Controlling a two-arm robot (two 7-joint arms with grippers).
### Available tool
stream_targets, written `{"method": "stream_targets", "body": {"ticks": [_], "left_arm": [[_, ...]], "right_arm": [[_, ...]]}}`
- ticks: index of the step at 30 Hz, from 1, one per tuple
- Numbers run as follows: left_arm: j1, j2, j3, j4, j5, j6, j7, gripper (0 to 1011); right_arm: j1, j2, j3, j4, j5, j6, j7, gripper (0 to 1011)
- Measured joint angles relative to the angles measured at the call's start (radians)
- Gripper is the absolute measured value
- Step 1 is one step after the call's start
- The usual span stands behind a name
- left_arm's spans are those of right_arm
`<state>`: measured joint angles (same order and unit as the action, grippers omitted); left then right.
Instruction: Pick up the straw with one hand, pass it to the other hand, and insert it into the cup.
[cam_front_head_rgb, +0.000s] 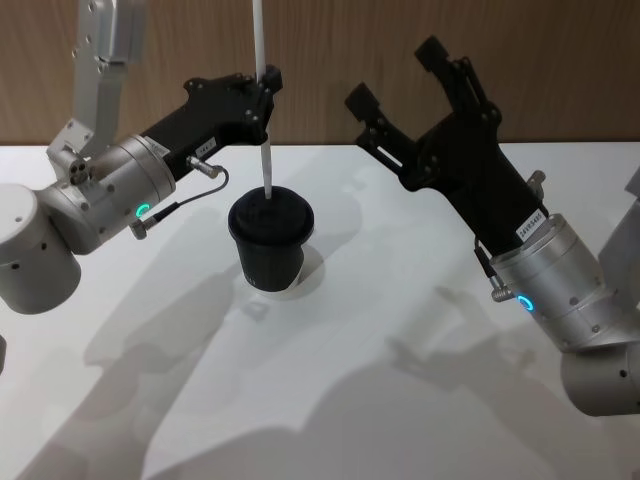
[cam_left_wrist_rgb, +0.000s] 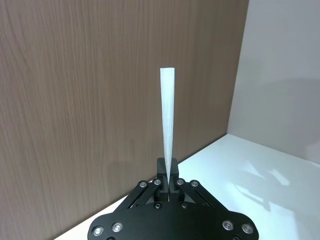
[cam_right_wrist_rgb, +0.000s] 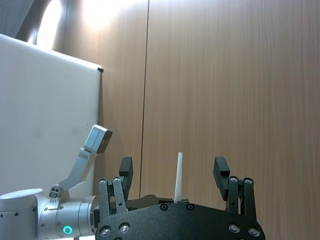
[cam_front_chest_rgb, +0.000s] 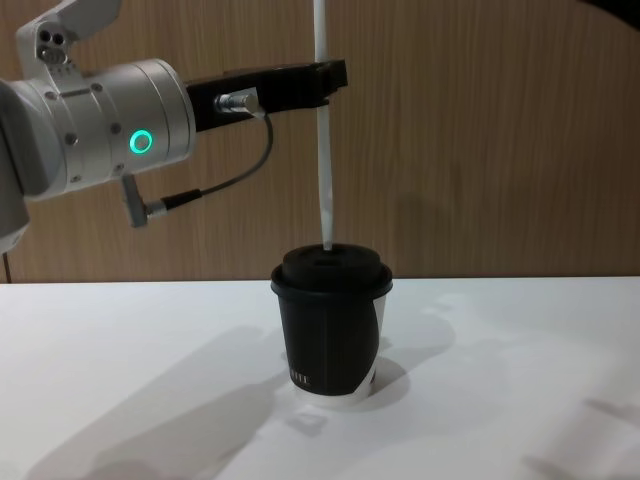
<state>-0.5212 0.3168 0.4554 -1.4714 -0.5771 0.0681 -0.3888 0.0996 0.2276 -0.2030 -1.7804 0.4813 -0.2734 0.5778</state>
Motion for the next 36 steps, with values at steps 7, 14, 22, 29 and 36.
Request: {"method": "stream_targets", "body": {"ticks": [7,14,22,29,36], "left_arm": [[0.001,-0.004,-0.003,0.007,0.006,0.006,-0.004,3],[0.001,-0.011,-0.003,0.019,0.015,0.006,-0.009,3],[0.001,-0.021,-0.004,0.036,0.022,0.001,-0.016,4],[0.002,-0.031,-0.005,0.051,0.027,-0.006,-0.023,4],[0.008,-0.038,-0.005,0.068,0.031,-0.008,-0.028,4]], "right_arm": [[0.0,0.0,0.0,0.0,0.0,0.0,0.0,1001],[0.0,0.0,0.0,0.0,0.0,0.0,0.0,1001],[0.0,0.0,0.0,0.0,0.0,0.0,0.0,1001],[0.0,0.0,0.0,0.0,0.0,0.0,0.0,1001],[0.0,0.0,0.0,0.0,0.0,0.0,0.0,1001]]}}
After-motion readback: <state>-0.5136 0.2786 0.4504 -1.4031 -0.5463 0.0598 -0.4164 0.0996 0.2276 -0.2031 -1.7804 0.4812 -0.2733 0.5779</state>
